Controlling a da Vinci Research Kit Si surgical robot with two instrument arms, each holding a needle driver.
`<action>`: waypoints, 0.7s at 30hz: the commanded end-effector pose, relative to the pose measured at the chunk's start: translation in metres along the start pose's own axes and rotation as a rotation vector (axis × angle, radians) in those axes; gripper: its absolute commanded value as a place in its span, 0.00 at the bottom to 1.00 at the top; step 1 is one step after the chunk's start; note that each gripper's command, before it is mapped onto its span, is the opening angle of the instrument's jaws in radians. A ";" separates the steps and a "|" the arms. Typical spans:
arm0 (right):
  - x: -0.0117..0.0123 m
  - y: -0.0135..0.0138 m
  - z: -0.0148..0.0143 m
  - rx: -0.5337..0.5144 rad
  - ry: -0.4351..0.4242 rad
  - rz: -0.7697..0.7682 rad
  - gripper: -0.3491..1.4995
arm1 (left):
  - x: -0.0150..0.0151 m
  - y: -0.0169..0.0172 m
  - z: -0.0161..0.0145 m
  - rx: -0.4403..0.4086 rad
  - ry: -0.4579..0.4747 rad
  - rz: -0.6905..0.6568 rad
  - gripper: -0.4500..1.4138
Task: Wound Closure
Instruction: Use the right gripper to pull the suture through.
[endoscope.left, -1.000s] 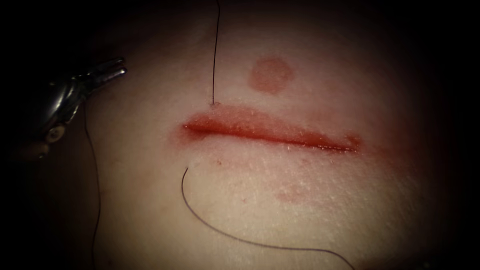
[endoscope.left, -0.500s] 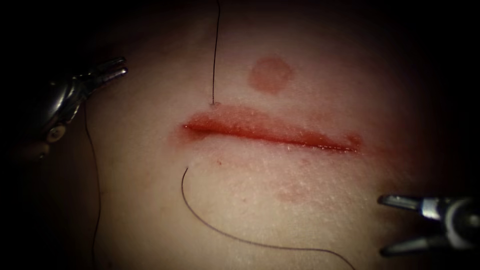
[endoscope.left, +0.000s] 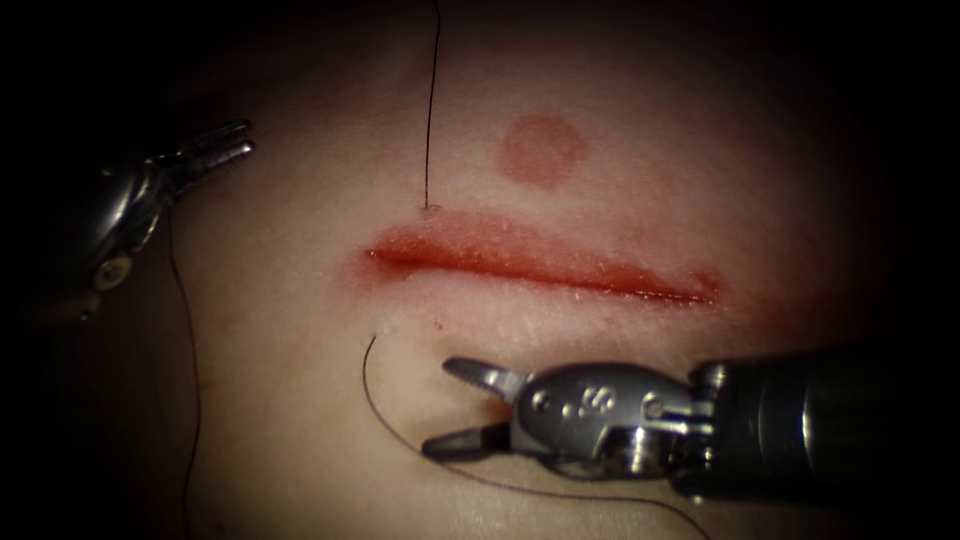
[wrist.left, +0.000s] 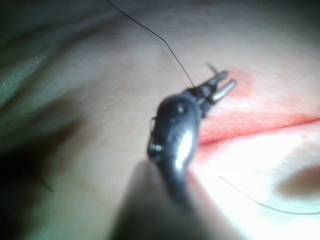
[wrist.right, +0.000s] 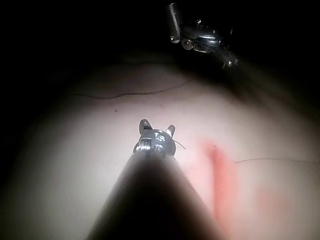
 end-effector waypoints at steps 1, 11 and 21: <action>0.0002 -0.0002 0.0016 0.024 0.023 0.002 0.92 | -0.0009 -0.0001 0.0004 -0.001 0.002 0.000 0.05; 0.0000 0.0008 0.0058 -0.014 -0.047 0.051 0.88 | -0.0010 -0.0001 0.0002 -0.003 0.002 -0.005 0.05; -0.0028 0.0009 0.0108 -0.063 -0.288 0.068 0.86 | -0.0011 -0.0001 0.0002 -0.003 0.002 -0.005 0.05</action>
